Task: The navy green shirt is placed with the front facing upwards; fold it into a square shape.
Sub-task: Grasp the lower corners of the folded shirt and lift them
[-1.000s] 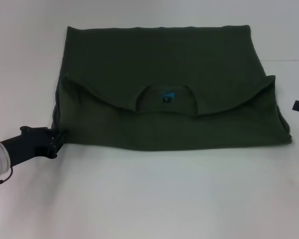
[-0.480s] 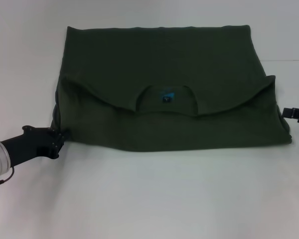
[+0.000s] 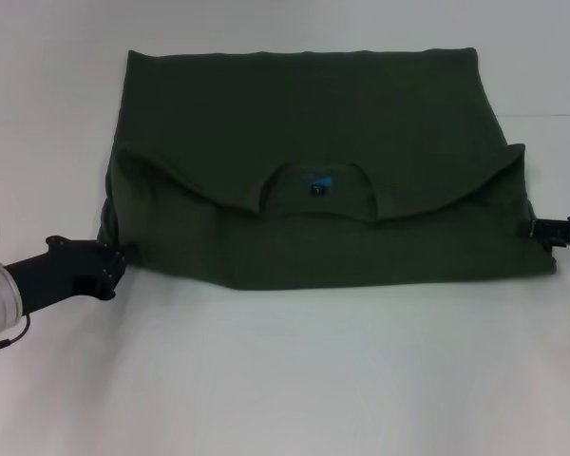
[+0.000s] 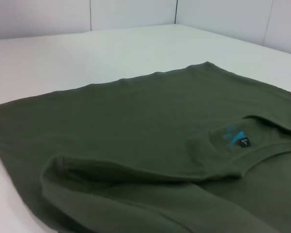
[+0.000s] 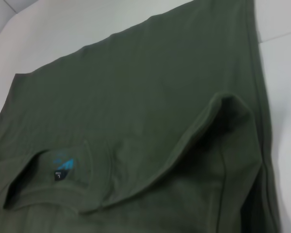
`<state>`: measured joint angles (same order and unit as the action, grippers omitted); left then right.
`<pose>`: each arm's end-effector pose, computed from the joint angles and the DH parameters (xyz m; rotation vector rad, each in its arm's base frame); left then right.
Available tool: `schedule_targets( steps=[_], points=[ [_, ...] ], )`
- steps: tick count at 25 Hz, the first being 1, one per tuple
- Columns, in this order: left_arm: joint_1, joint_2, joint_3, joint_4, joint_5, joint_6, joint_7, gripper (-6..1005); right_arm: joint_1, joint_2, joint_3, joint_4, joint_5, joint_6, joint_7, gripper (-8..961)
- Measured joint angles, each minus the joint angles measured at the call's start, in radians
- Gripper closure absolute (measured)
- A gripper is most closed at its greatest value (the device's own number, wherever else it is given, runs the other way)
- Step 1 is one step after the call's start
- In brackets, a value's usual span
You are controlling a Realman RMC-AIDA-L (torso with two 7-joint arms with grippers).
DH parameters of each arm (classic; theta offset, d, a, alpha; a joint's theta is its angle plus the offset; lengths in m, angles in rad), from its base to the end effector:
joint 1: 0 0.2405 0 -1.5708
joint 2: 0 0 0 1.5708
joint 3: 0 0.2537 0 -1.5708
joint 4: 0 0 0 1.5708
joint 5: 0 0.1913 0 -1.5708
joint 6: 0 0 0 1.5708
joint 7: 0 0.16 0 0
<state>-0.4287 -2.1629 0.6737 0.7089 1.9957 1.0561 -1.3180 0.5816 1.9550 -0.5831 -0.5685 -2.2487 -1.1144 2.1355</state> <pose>-0.3111 0.3419 -0.0163 -2.2828 -0.7495 -0.3612 0.3318 0.3727 0.0378 -2.0071 1.5531 0.4195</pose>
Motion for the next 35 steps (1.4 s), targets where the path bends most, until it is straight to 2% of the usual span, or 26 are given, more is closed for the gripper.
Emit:
schedule_targets(
  steps=[9, 17, 22, 28, 33, 35],
  points=[
    [-0.002, 0.000, 0.002, 0.000, 0.000, -0.007, -0.010, 979, -0.001, 0.016, -0.026, 0.013, 0.000, 0.006, -0.027, 240],
    [-0.002, 0.000, 0.002, 0.000, 0.000, -0.007, -0.011, 979, -0.013, 0.013, -0.022, 0.012, 0.001, 0.006, -0.034, 264],
    [-0.002, 0.000, 0.002, 0.000, -0.007, -0.007, -0.012, 978, -0.015, 0.010, -0.025, 0.013, 0.001, 0.001, -0.036, 503],
    [-0.002, 0.000, 0.002, -0.001, -0.008, -0.006, -0.012, 980, -0.019, 0.008, -0.026, 0.013, 0.000, 0.000, -0.049, 708],
    [-0.002, 0.000, 0.003, -0.002, -0.008, -0.006, -0.026, 978, -0.027, 0.011, -0.020, 0.013, 0.001, 0.003, -0.075, 919],
    [-0.002, 0.000, 0.000, 0.000, -0.008, 0.001, -0.044, 978, -0.035, 0.010, -0.015, 0.013, 0.010, -0.005, -0.089, 919]
  ],
)
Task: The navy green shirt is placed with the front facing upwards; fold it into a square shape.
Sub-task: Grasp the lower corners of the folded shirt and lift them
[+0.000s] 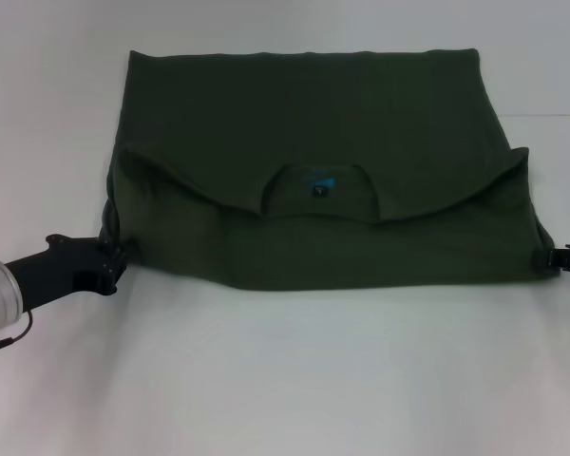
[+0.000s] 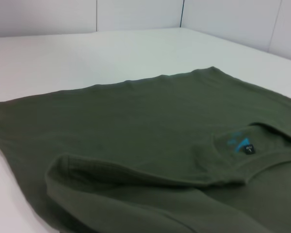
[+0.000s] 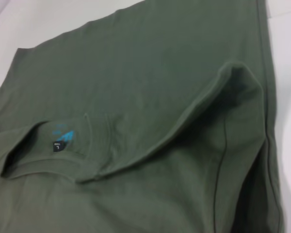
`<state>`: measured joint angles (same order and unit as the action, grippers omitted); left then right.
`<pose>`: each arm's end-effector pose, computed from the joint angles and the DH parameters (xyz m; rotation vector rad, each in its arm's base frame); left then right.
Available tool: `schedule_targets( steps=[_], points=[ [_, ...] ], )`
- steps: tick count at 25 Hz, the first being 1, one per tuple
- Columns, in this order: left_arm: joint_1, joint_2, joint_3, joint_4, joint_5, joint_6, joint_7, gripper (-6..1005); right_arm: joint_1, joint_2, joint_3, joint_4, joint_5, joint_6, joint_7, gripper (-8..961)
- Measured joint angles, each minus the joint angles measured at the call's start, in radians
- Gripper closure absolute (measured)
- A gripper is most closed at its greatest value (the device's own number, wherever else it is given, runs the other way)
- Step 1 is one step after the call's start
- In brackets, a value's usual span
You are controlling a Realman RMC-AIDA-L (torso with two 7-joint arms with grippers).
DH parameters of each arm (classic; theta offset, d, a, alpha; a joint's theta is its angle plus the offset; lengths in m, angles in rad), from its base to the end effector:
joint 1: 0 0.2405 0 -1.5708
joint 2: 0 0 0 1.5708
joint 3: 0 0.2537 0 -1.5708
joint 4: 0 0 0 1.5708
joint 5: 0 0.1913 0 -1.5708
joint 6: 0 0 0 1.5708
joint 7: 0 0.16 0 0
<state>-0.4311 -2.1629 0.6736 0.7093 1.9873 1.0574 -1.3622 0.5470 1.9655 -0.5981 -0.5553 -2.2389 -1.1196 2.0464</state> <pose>-0.3094 0.3433 -0.0156 -2.2658 -0.7990 -0.3927 0.3412 0.3579 0.0280 -2.0602 1.5122 0.3774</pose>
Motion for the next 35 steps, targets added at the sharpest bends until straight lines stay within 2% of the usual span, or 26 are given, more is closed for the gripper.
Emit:
schedule_targets(
  steps=[6, 11, 14, 18, 21, 26, 35],
  points=[
    [0.032, -0.001, -0.004, 0.069, 0.017, 0.118, -0.172, 979, -0.044, -0.011, 0.039, -0.011, 0.051, -0.086, -0.108, 919],
    [0.088, -0.002, -0.033, 0.145, 0.030, 0.264, -0.302, 979, -0.095, -0.036, 0.119, -0.012, 0.066, -0.202, -0.212, 919],
    [0.114, -0.001, -0.089, 0.154, 0.033, 0.375, -0.328, 979, -0.128, -0.053, 0.151, -0.014, 0.067, -0.285, -0.263, 919],
    [0.144, 0.000, -0.165, 0.155, 0.041, 0.503, -0.333, 979, -0.177, -0.062, 0.180, -0.024, 0.068, -0.390, -0.322, 919],
    [0.160, 0.002, -0.228, 0.156, 0.078, 0.601, -0.335, 979, -0.212, -0.061, 0.182, -0.041, 0.063, -0.456, -0.348, 919],
    [0.187, 0.006, -0.305, 0.160, 0.165, 0.751, -0.336, 978, -0.264, -0.044, 0.175, -0.082, 0.048, -0.558, -0.377, 919],
    [0.213, 0.008, -0.362, 0.180, 0.318, 0.920, -0.333, 978, -0.348, -0.037, 0.182, -0.095, 0.044, -0.715, -0.435, 919]
  ],
)
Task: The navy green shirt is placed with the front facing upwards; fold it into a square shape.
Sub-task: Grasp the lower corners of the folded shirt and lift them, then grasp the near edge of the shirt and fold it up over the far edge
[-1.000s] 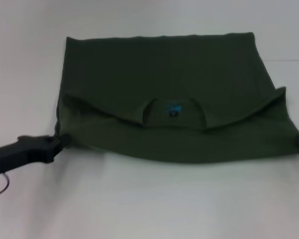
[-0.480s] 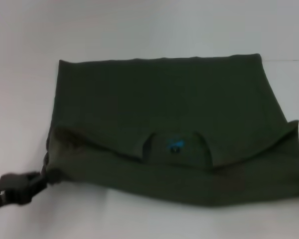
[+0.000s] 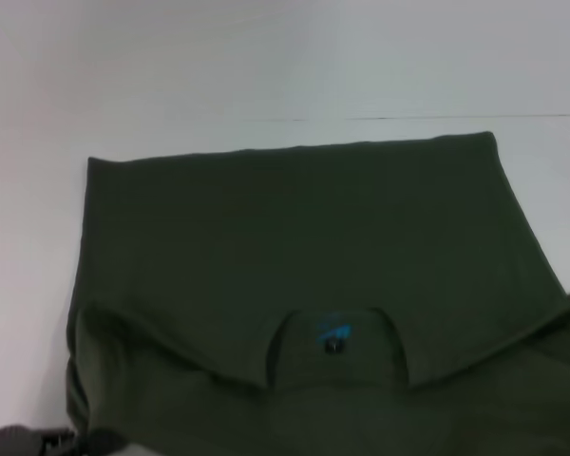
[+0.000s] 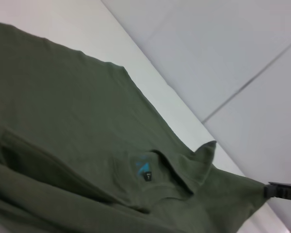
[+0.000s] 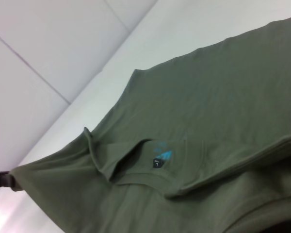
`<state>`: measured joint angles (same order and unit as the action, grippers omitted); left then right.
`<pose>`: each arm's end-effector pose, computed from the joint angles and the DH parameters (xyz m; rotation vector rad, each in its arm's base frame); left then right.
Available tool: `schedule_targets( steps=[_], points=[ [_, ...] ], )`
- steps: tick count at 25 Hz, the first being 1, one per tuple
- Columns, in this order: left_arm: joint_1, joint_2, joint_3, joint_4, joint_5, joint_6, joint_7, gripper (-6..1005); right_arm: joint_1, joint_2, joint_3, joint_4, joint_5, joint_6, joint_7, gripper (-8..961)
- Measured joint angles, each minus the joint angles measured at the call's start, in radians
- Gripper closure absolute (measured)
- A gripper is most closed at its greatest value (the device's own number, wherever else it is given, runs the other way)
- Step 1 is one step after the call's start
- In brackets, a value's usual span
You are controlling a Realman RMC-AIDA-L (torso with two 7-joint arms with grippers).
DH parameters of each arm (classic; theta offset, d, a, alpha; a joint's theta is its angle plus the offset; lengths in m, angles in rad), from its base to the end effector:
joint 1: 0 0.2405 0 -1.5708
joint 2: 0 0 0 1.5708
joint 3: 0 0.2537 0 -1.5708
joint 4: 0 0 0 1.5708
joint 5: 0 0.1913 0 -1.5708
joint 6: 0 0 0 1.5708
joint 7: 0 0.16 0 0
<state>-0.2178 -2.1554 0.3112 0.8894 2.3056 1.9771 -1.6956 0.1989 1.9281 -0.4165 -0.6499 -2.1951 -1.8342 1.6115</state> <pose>-0.3109 0.1868 0.0156 -2.5209 -1.4338 -0.7934 0.3569 0.1966 0.0595 -2.4563 1.3707 0.6676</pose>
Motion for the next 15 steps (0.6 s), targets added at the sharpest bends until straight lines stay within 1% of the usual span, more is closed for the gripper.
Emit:
schedule_targets(
  steps=[7, 11, 15],
  points=[
    [0.020, 0.000, -0.022, 0.018, 0.054, 0.052, -0.005, 978, -0.059, 0.001, 0.002, 0.000, 0.000, -0.061, -0.024, 919],
    [0.031, 0.000, -0.029, 0.022, 0.078, 0.064, -0.010, 979, -0.066, -0.003, 0.010, 0.000, -0.012, -0.084, -0.025, 918],
    [0.040, -0.001, -0.031, 0.023, 0.080, 0.068, -0.014, 979, -0.066, -0.009, 0.049, 0.001, -0.042, -0.104, -0.025, 918]
  ],
)
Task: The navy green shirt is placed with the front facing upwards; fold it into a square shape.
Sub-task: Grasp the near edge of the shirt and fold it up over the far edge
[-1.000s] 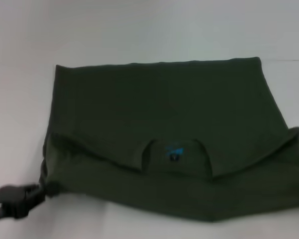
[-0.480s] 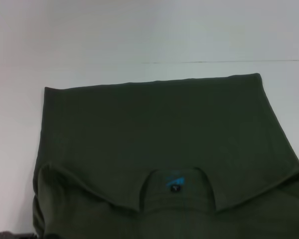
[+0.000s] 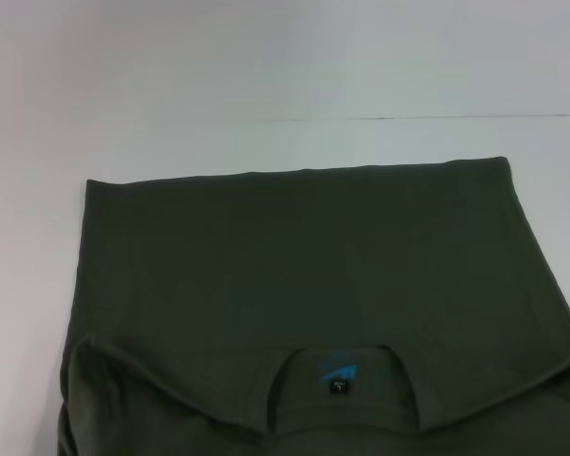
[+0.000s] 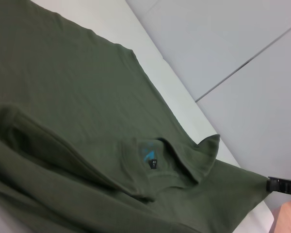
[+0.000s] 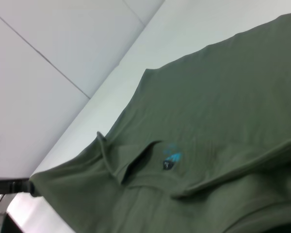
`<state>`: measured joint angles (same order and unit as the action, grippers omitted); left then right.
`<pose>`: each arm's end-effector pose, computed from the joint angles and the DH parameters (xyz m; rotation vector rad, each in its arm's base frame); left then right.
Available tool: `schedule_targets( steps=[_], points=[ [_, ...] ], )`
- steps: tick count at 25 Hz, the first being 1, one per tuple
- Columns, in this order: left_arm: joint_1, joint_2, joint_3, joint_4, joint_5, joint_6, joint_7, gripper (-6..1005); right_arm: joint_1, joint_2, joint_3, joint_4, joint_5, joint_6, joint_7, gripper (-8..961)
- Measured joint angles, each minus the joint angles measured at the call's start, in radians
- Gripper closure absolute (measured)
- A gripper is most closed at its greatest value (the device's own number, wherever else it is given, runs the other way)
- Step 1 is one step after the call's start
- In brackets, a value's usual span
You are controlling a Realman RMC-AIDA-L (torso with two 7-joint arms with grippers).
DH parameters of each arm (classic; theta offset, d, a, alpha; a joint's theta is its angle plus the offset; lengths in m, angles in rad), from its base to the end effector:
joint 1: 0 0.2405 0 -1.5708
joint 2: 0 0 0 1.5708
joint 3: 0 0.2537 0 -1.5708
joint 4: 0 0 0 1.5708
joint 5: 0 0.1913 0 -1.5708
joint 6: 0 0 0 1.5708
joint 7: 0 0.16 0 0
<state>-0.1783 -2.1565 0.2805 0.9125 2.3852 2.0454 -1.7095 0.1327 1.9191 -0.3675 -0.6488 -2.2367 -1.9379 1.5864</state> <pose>-0.3174 0.1611 0.0167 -2.5262 -1.5523 -0.7533 0.3609 0.1614 0.0653 -2.4620 1.4321 0.7124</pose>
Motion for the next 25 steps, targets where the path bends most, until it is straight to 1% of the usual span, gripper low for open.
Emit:
schedule_targets(
  steps=[3, 5, 7, 10, 12, 13, 14, 17, 21, 23, 25],
  points=[
    [-0.009, 0.001, -0.003, -0.002, -0.001, -0.002, -0.001, 979, 0.016, -0.004, 0.035, 0.000, -0.002, 0.004, -0.001, 918],
    [-0.035, 0.006, -0.021, -0.008, -0.008, -0.010, -0.002, 979, 0.045, -0.007, 0.072, 0.001, 0.002, 0.008, -0.002, 918],
    [-0.080, 0.018, -0.063, -0.022, -0.014, -0.022, -0.005, 979, 0.083, -0.009, 0.112, 0.006, 0.005, 0.020, -0.002, 918],
    [-0.161, 0.045, -0.128, -0.069, -0.027, -0.060, -0.019, 979, 0.149, -0.004, 0.144, 0.014, 0.008, 0.074, 0.003, 918],
    [-0.228, 0.068, -0.156, -0.110, -0.038, -0.120, -0.036, 979, 0.195, 0.002, 0.154, 0.015, 0.010, 0.131, 0.010, 918],
    [-0.247, 0.074, -0.159, -0.119, -0.040, -0.144, -0.041, 979, 0.223, 0.006, 0.162, 0.016, 0.010, 0.167, 0.012, 918],
    [-0.281, 0.086, -0.160, -0.137, -0.046, -0.191, -0.051, 979, 0.237, 0.008, 0.165, 0.016, 0.010, 0.186, 0.012, 918],
    [-0.355, 0.106, -0.152, -0.168, -0.052, -0.315, -0.083, 978, 0.300, 0.016, 0.177, 0.036, 0.015, 0.295, 0.011, 918],
    [-0.444, 0.120, -0.143, -0.206, -0.052, -0.488, -0.114, 978, 0.370, 0.013, 0.179, 0.095, 0.025, 0.456, 0.012, 918],
    [-0.473, 0.123, -0.136, -0.222, -0.052, -0.565, -0.118, 978, 0.404, 0.012, 0.181, 0.124, 0.031, 0.541, 0.012, 918],
    [-0.498, 0.124, -0.133, -0.235, -0.052, -0.643, -0.119, 978, 0.429, 0.016, 0.179, 0.144, 0.044, 0.605, 0.010, 918]
  ],
)
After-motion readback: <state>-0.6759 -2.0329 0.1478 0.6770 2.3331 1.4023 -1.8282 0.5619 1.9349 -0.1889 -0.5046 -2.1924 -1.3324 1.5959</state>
